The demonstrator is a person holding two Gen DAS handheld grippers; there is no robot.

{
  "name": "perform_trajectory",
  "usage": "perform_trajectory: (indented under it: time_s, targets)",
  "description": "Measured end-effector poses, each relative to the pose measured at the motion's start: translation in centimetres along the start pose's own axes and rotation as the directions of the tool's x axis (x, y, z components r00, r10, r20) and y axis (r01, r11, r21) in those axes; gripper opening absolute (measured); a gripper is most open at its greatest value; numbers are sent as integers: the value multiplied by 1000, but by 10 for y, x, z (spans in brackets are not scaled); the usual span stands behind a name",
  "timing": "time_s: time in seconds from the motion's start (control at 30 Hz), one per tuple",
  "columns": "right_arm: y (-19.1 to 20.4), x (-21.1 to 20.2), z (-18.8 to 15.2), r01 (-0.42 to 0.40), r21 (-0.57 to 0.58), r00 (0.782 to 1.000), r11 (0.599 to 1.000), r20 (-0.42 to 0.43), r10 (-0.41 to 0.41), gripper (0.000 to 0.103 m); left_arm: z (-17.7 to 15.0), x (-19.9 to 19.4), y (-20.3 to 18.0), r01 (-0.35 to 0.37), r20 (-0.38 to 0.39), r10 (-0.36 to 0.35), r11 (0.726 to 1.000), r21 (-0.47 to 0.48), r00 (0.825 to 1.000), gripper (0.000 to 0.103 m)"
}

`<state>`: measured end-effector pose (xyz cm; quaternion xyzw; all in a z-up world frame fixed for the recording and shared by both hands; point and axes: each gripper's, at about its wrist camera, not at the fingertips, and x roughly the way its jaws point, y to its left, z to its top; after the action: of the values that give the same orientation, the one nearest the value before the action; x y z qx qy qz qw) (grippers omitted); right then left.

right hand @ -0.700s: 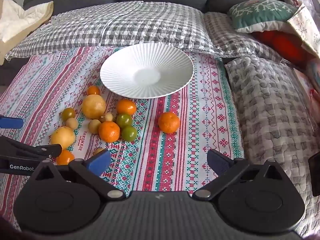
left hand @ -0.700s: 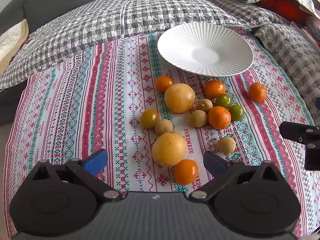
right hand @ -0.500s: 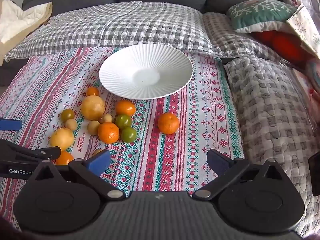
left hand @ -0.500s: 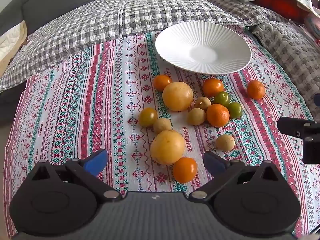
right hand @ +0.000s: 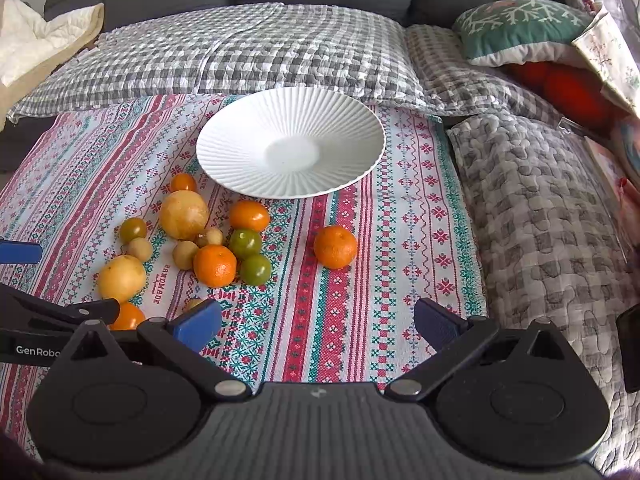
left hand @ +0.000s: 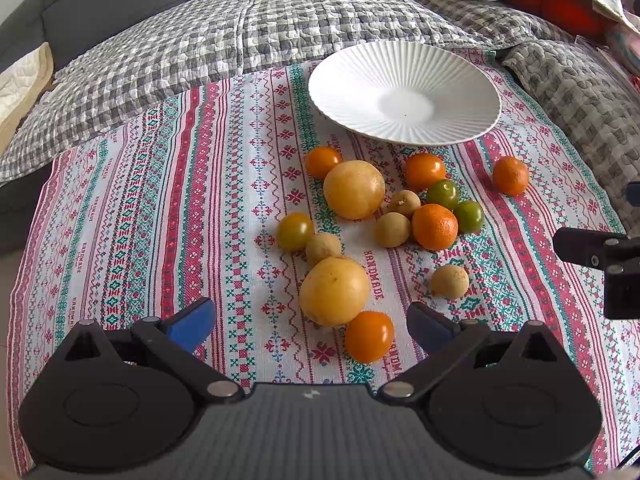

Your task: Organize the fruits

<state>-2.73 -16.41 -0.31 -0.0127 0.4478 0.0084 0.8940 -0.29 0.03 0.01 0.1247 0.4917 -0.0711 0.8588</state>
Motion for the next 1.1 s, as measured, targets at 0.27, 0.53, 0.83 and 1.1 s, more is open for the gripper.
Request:
perform_trajectory:
  time_s: [0.27, 0.53, 0.83, 1.1]
  targets:
    - [1, 1, -1, -1, -5, 1000, 1000, -4, 1, 102, 0, -1, -1, 0, -2, 0, 1000, 5, 1000, 99]
    - [1, 2, -1, 0, -6, 1000, 1000, -6, 0, 102, 0, -1, 0, 2, -3, -2, 1000, 4, 1000, 99]
    - [2, 1, -2, -11, -8, 1000, 1000, -3, 11, 102, 0, -4, 0, 17, 0, -17, 1000, 6, 1000, 99]
    - [5, -10, -3, 19, -49, 999, 999, 49, -17, 103, -14, -10, 3, 22, 12, -22, 999, 26, 1000, 99]
